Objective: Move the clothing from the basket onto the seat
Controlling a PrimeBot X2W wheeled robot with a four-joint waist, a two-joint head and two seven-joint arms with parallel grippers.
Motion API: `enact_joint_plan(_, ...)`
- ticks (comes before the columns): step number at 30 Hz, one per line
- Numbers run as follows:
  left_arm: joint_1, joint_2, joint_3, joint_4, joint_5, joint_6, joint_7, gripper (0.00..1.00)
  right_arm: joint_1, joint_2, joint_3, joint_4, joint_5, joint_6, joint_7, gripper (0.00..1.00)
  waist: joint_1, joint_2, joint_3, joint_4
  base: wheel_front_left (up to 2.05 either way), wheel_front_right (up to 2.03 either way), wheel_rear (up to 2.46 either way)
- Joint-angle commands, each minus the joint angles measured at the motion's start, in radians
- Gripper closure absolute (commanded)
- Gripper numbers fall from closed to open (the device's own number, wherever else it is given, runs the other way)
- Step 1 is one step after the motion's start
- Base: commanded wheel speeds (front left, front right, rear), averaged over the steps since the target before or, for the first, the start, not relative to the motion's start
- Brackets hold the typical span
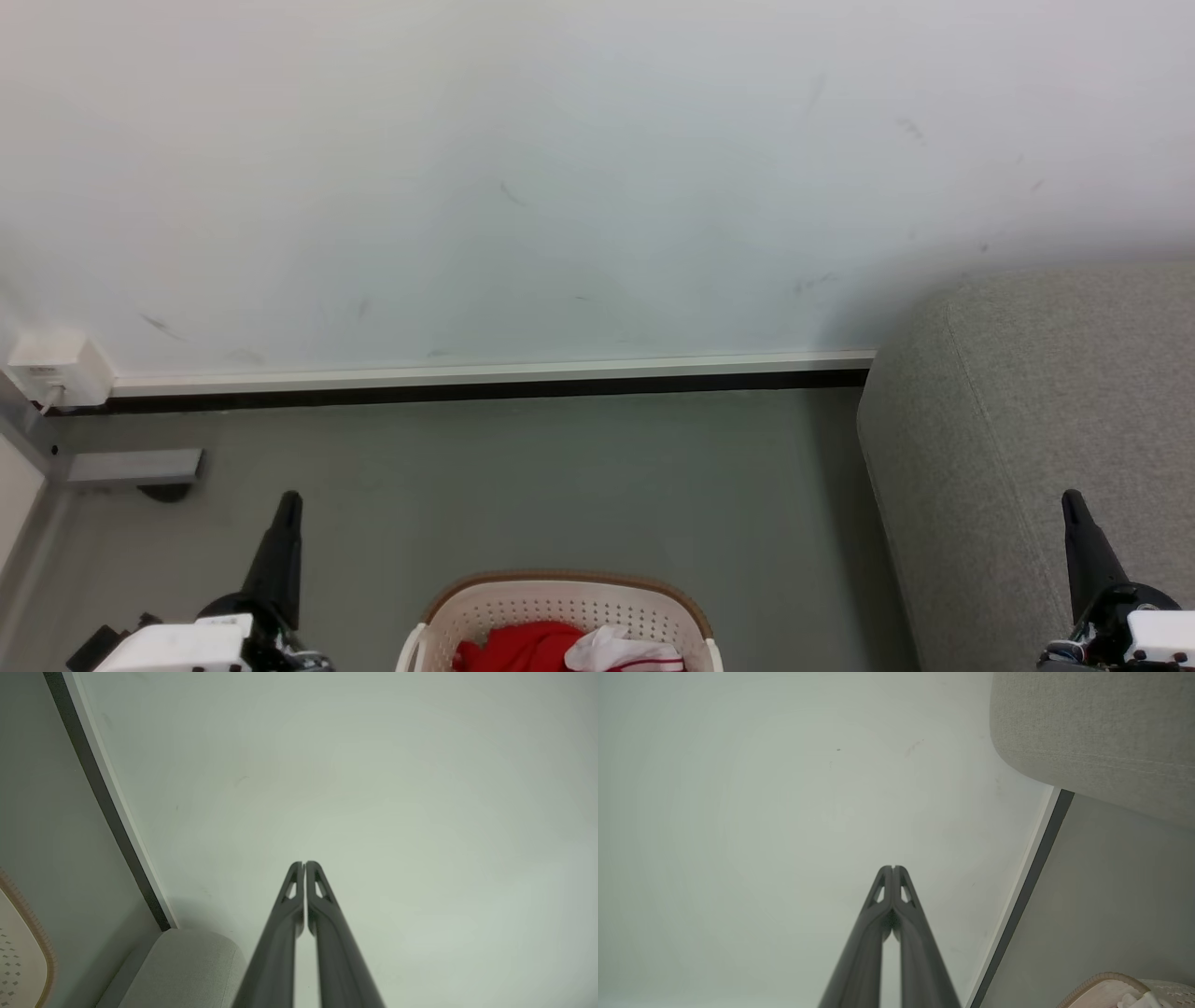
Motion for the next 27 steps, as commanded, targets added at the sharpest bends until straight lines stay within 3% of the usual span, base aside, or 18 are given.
enact_joint_plan(1,-0.005,0.003,0.001,-0.002,-0.013,-0.005,0.005,1.00,-0.005,0.000,-0.004,0.001,-0.007,-0.002,0.004,1.00,0.0000,0.0000,0.000,0.000,0.00,0.00,0.00)
enact_joint_plan(27,-0.005,0.003,0.001,-0.002,-0.013,-0.005,0.005,1.00,-0.005,0.000,-0.004,0.001,-0.007,-0.002,0.004,1.00,0.0000,0.0000,0.000,0.000,0.00,0.00,0.00)
